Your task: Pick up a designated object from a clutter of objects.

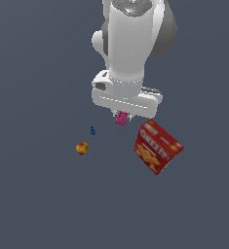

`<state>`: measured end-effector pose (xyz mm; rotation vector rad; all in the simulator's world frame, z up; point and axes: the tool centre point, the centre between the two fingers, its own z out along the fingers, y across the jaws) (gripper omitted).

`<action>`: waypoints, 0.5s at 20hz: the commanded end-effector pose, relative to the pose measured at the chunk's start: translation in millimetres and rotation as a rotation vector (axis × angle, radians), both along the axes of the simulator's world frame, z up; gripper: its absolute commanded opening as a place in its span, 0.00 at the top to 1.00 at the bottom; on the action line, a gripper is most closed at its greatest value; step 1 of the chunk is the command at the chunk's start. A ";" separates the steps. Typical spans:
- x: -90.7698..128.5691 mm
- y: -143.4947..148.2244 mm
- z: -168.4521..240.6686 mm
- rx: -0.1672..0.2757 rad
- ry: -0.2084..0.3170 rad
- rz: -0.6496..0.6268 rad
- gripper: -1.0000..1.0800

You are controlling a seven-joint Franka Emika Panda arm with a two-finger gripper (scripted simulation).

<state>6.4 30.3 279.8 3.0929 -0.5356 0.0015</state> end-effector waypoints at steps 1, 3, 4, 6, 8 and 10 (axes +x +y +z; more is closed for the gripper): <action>6.4 14.4 23.3 0.000 0.001 0.000 1.00; 11.5 24.3 39.2 0.001 0.001 0.000 1.00; 13.9 28.8 46.4 0.001 0.001 0.000 1.00; 18.2 36.8 59.3 0.002 0.001 0.000 1.00; 22.1 43.5 70.1 0.002 0.001 0.000 1.00; 25.3 49.1 78.9 0.002 0.001 0.000 1.00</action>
